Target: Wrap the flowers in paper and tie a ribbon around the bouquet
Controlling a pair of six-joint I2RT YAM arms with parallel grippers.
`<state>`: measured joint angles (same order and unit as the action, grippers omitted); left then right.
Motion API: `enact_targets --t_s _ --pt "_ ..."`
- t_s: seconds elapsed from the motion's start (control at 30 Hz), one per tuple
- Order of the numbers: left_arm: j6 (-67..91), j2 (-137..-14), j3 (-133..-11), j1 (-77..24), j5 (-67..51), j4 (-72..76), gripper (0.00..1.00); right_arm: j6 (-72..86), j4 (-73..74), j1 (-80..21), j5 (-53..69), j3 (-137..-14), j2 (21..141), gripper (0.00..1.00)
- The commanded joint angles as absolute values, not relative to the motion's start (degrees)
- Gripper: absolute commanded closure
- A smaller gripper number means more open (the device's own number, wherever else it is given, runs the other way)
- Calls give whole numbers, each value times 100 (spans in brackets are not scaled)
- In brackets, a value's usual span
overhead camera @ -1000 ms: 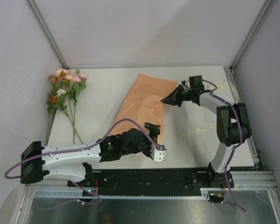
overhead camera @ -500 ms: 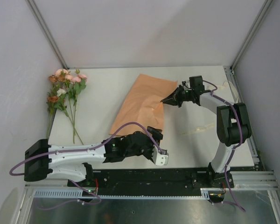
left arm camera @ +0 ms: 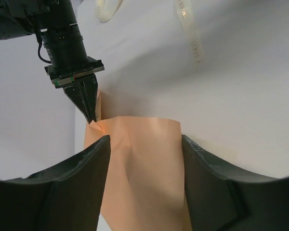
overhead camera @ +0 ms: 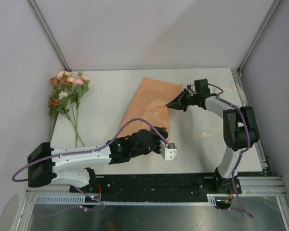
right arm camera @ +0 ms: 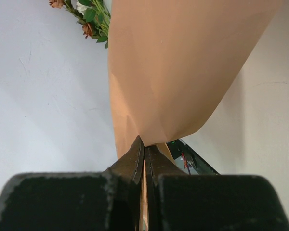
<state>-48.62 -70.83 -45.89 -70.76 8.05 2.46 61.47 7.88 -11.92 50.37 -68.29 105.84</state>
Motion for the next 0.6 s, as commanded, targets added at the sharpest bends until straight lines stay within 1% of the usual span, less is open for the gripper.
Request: enact_targets --t_s 0.0,0.17,0.23,0.3,0.33,0.37,0.4,0.43,0.47,0.5,0.53,0.57 --pt "-4643 -7240 -4889 -6986 1082 465 40 6150 758 -1254 5056 -6838 10313 100" --pt "-4409 -7456 -5036 -6836 1385 412 54 6137 742 -1254 5078 -6838 10293 100" --pt "-4247 -7493 -5098 -6752 1504 371 63 6078 768 -1252 5069 -6838 10266 100" --pt "-4041 -7509 -5186 -6682 1666 299 78 5998 779 -1245 5073 -6838 10241 100" --pt "-3871 -7512 -5251 -6650 1751 251 89 5952 763 -1238 5090 -6838 10236 100" --pt "-3715 -7509 -5315 -6595 1803 174 94 5911 720 -1225 5142 -6842 10229 92" --pt "-3462 -7481 -5395 -6532 1785 109 97 5856 689 -1197 5177 -6840 10212 83" --pt "-3243 -7454 -5457 -6421 1745 -3 98 5793 670 -1165 5199 -6843 10186 67" --pt "-2922 -7405 -5510 -6331 1655 -76 99 5687 656 -1106 5214 -6841 10160 54" --pt "-2665 -7372 -5546 -6198 1588 -113 99 5599 657 -1045 5248 -6844 10121 34" --pt "-2335 -7325 -5581 -6087 1462 -144 100 5476 693 -966 5274 -6841 10096 21" --pt "-2086 -7288 -5607 -5940 1351 -173 100 5370 755 -896 5326 -6839 10067 11"
